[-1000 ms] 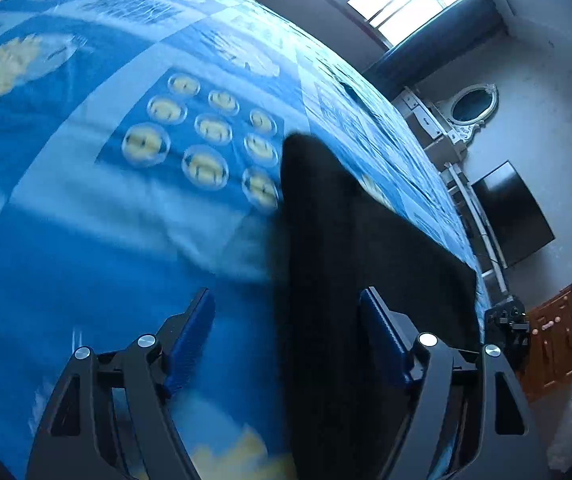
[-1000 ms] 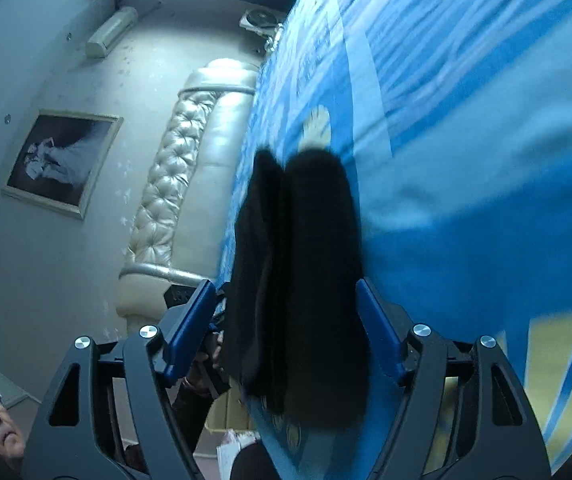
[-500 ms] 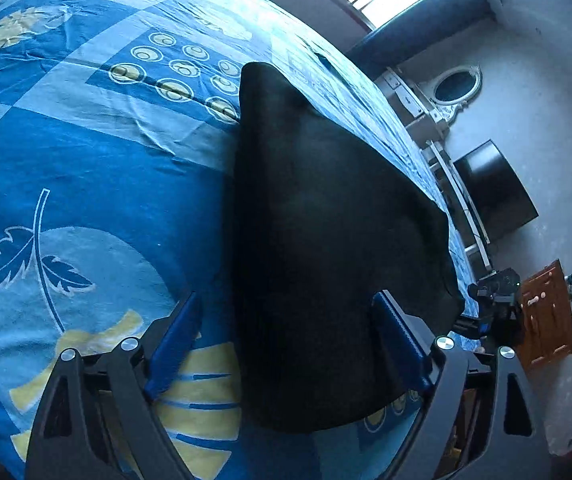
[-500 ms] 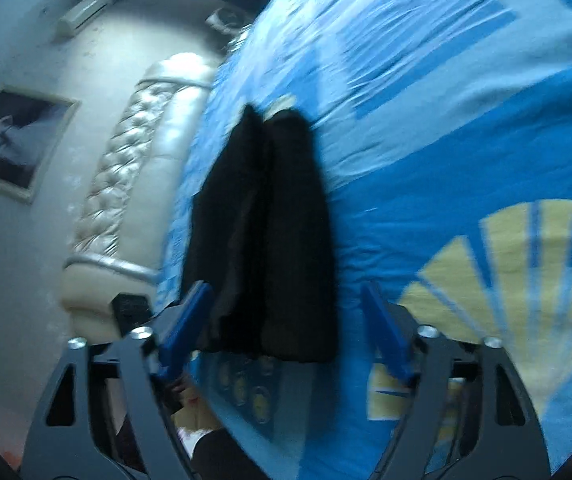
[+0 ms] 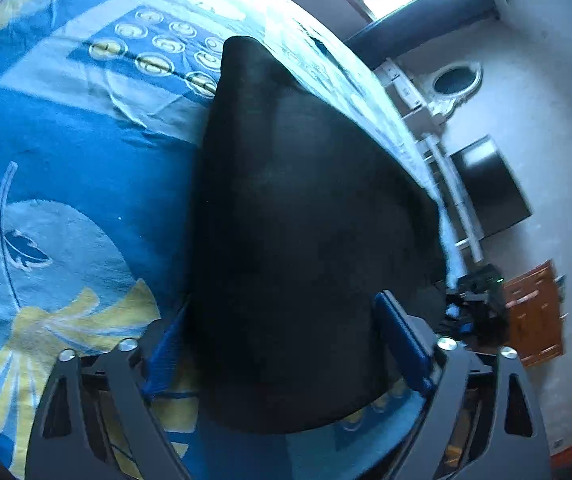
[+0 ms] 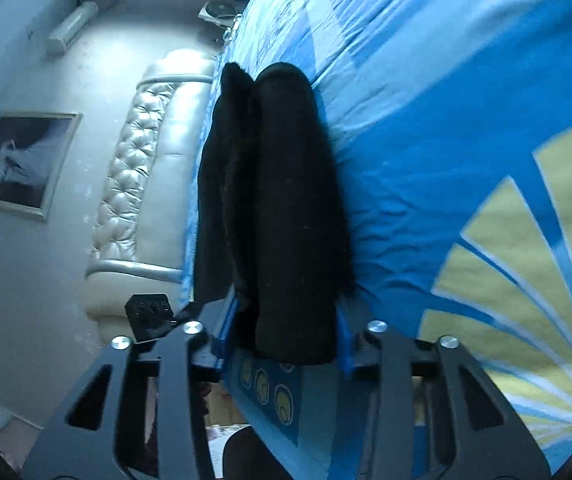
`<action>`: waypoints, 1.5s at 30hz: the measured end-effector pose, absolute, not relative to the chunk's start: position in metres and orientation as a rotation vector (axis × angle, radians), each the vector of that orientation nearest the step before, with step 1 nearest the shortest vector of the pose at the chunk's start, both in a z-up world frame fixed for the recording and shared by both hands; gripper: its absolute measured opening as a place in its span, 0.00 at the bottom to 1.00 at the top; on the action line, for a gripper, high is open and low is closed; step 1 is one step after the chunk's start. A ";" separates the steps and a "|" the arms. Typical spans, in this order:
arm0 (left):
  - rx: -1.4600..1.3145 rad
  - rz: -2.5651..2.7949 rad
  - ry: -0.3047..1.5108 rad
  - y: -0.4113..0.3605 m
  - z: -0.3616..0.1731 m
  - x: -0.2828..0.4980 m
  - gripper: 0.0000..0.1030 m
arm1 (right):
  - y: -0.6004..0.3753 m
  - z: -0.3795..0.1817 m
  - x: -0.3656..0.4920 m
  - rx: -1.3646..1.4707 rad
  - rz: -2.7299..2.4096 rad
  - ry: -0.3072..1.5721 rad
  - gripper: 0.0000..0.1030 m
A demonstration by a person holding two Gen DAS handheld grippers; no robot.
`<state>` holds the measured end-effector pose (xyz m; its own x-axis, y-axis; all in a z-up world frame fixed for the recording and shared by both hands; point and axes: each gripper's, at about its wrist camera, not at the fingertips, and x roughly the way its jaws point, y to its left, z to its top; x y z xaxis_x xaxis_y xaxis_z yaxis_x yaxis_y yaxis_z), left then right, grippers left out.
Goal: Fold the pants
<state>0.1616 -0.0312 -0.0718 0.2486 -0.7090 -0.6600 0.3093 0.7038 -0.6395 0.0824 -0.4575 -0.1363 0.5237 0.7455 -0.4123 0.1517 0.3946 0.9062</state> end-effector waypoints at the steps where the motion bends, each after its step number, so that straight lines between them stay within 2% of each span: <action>1: -0.396 -0.722 1.112 -0.034 -0.070 0.160 0.75 | -0.458 -0.135 0.081 1.137 0.472 0.968 0.33; 6: -0.401 -0.700 1.107 -0.031 -0.067 0.162 0.52 | -0.456 -0.123 0.076 1.138 0.488 0.928 0.29; 8: -0.389 -0.692 1.102 -0.031 -0.063 0.161 0.49 | -0.458 -0.127 0.075 1.140 0.489 0.931 0.29; 12: -0.383 -0.685 1.103 -0.033 -0.063 0.163 0.47 | -0.464 -0.144 0.070 1.188 0.479 0.935 0.29; 21: -0.369 -0.687 1.110 -0.033 -0.058 0.161 0.43 | -0.468 -0.139 0.064 1.181 0.490 0.923 0.28; 40: -0.350 -0.698 1.113 -0.038 -0.066 0.168 0.46 | -0.474 -0.154 0.060 1.222 0.503 0.913 0.29; 42: -0.341 -0.691 1.113 -0.039 -0.066 0.167 0.51 | -0.474 -0.155 0.061 1.219 0.500 0.916 0.31; 45: -0.314 -0.665 1.101 -0.041 -0.065 0.164 0.72 | -0.474 -0.153 0.061 1.214 0.499 0.913 0.36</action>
